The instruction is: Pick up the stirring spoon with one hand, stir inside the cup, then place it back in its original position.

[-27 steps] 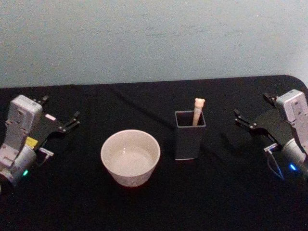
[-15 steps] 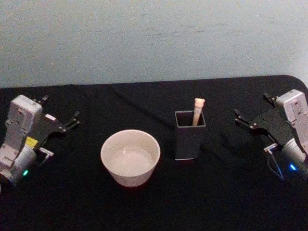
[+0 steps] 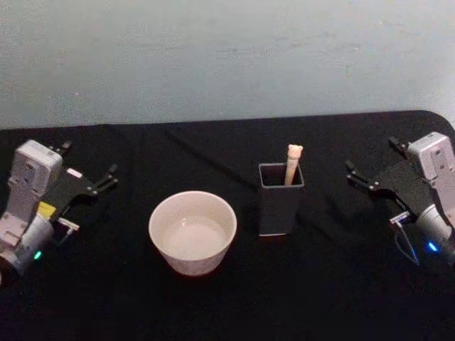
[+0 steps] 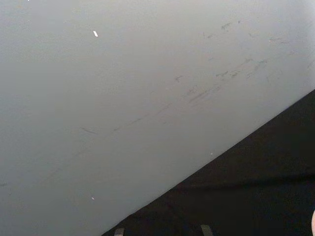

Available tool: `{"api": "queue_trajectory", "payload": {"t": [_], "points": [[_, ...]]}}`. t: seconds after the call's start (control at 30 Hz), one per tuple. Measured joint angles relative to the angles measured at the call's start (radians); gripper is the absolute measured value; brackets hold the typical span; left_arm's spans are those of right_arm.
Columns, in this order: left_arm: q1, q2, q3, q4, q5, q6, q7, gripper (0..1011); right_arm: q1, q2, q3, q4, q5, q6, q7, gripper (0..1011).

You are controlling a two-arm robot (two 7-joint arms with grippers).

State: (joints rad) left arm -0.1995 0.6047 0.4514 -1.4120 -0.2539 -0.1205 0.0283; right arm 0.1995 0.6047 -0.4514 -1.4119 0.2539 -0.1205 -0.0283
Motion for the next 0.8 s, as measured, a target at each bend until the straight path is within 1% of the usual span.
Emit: {"api": "queue_trajectory", "payload": {"t": [0.8], "points": [[0.000, 0.000, 0.000, 0.000, 0.000, 0.000, 0.000, 1001, 0.000, 0.000, 0.000, 0.000, 0.000, 0.000, 0.000, 1002]]}}
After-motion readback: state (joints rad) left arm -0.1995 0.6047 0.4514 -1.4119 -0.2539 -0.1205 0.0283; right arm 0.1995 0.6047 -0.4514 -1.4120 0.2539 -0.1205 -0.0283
